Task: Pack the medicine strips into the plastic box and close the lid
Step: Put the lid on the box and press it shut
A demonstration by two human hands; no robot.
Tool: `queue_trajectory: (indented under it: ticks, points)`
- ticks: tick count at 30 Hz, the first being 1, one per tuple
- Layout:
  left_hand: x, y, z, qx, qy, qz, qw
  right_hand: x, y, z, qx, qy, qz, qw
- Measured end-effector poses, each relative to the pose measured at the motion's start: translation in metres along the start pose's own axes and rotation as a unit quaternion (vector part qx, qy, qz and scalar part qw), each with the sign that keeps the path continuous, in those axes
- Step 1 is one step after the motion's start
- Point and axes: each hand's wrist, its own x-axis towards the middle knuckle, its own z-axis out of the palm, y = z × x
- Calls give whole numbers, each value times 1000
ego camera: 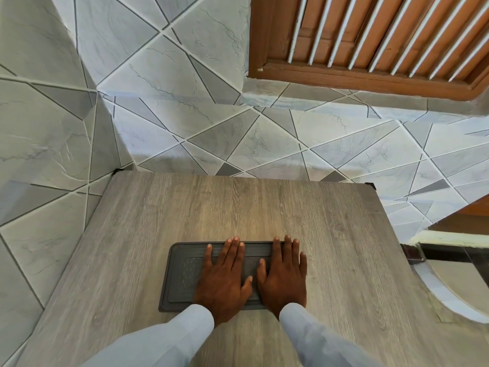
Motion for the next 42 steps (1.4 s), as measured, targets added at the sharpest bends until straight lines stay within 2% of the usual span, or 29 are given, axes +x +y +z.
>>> queue_trajectory:
  ticks: [4,10,17,26,33,42]
  points:
    - [-6,-14,0,2,-2,-27,1000,0,-1,-1,27,-8,11,1000]
    - [-8,-20,-2,-4,1,-13,1000,0,-1,-2,36,-14,16,999]
    - [-18,-79,-12,-26,27,-162,986,0,0,-4,36,-27,14,999]
    - [-19,-89,-13,-61,-13,-130,990,0,-2,-6,33,-28,15,999]
    - [-45,-84,-2,-54,47,-151,986,-3,-2,-9,33,-44,16,998]
    - [-46,-80,-11,-9,31,-139,990,-3,-1,-9,28,-39,7,999]
